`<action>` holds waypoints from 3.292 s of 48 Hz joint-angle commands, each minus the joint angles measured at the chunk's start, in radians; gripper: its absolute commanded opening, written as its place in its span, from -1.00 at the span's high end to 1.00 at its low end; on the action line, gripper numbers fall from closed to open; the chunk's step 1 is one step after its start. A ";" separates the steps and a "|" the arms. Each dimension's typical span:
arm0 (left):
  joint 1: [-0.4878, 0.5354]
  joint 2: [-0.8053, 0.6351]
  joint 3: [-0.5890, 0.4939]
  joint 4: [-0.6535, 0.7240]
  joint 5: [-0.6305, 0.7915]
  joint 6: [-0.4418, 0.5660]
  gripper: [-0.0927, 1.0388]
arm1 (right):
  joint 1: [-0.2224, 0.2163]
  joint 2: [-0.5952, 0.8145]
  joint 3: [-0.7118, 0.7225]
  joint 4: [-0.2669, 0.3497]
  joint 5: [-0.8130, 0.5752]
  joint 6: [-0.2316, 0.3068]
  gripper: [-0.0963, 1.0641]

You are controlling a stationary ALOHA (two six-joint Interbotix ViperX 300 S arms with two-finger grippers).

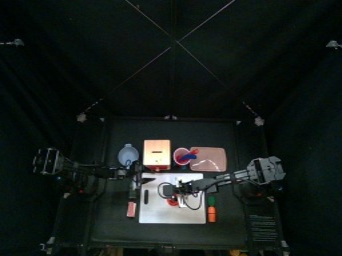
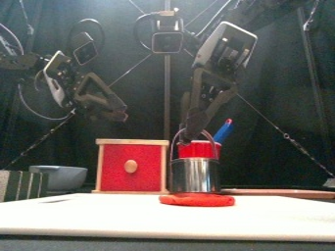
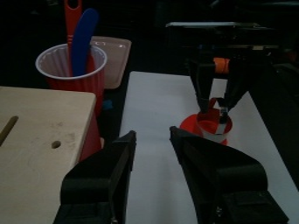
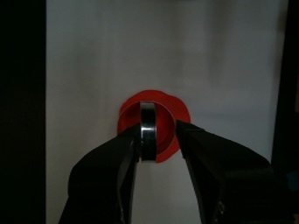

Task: Get the cutter from the drawer then cut the dough then place the extra dough in the bowl
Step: Cut the dough

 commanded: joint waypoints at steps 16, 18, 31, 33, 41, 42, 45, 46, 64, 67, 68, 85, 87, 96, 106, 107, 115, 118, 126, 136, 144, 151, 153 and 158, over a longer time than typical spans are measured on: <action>0.005 0.003 -0.017 -0.003 -0.006 0.002 -0.53 | 0.018 -0.028 0.000 0.034 0.005 -0.005 -0.43; 0.005 0.003 -0.017 -0.005 -0.006 0.000 -0.53 | 0.018 -0.028 -0.002 0.034 0.005 -0.005 -0.40; 0.005 0.026 -0.018 -0.014 -0.006 0.002 -0.53 | 0.018 -0.034 -0.012 0.023 0.006 -0.006 -0.09; 0.005 0.032 -0.020 -0.014 -0.006 0.002 -0.53 | 0.018 -0.037 -0.014 0.018 0.006 -0.006 -0.08; 0.005 0.057 -0.026 -0.014 -0.006 0.002 -0.53 | 0.017 -0.055 -0.014 -0.043 0.023 -0.003 -0.07; 0.005 0.057 -0.028 -0.014 -0.006 0.002 -0.53 | 0.018 -0.057 -0.014 -0.046 0.023 -0.003 -0.07; 0.003 0.055 -0.028 -0.014 -0.006 0.002 -0.53 | 0.017 -0.051 -0.014 -0.044 0.023 -0.003 -0.07; 0.003 0.054 -0.028 -0.014 -0.006 0.002 -0.53 | 0.017 -0.051 -0.014 -0.043 0.023 -0.005 -0.07; 0.002 0.052 -0.029 -0.014 -0.006 0.000 -0.53 | 0.011 -0.038 0.002 0.002 0.003 -0.006 -0.07; 0.002 0.052 -0.029 -0.014 -0.006 0.000 -0.53 | 0.011 -0.034 0.002 0.000 0.003 -0.006 -0.07; 0.000 0.052 -0.029 -0.014 -0.006 0.000 -0.53 | 0.009 -0.031 0.005 0.003 0.002 -0.006 -0.07; -0.003 0.052 -0.031 -0.018 -0.006 0.000 -0.53 | 0.006 -0.003 0.011 0.011 -0.006 -0.003 -0.10; -0.003 0.052 -0.029 -0.018 -0.006 -0.002 -0.53 | 0.005 -0.005 0.009 0.011 -0.014 -0.003 -0.15; -0.003 0.032 -0.037 -0.018 -0.009 0.002 -0.53 | 0.005 -0.026 0.018 -0.002 -0.026 -0.005 -0.52; -0.018 0.023 -0.069 -0.017 -0.015 0.002 -0.56 | 0.005 -0.115 0.061 -0.075 -0.044 -0.008 -0.56; -0.035 0.025 -0.077 -0.015 -0.023 0.002 -0.56 | 0.005 -0.141 0.080 -0.077 -0.066 -0.008 -0.56; -0.124 0.064 -0.112 -0.017 -0.104 0.057 -0.56 | -0.006 -0.321 0.322 -0.121 -0.436 -0.017 -0.57; -0.155 0.104 -0.120 -0.020 -0.135 0.097 -0.56 | -0.014 -0.373 0.431 -0.141 -0.591 -0.020 -0.57; -0.230 0.249 -0.184 -0.075 -0.213 0.232 -0.56 | -0.023 -0.367 0.638 -0.163 -1.020 -0.025 -0.57; -0.325 0.400 -0.244 -0.222 -0.314 0.291 -0.56 | -0.023 -0.206 0.664 -0.167 -1.289 -0.032 -0.57; -0.357 0.465 -0.278 -0.276 -0.337 0.296 -0.56 | -0.020 -0.057 0.615 -0.169 -1.388 -0.035 -0.57; -0.357 0.497 -0.298 -0.299 -0.336 0.305 -0.56 | -0.021 0.014 0.586 -0.170 -1.428 -0.037 -0.57; -0.357 0.500 -0.299 -0.310 -0.337 0.313 -0.56 | -0.021 0.021 0.584 -0.169 -1.431 -0.035 -0.57; -0.354 0.502 -0.299 -0.353 -0.336 0.342 -0.56 | -0.018 0.028 0.583 -0.169 -1.433 -0.035 -0.57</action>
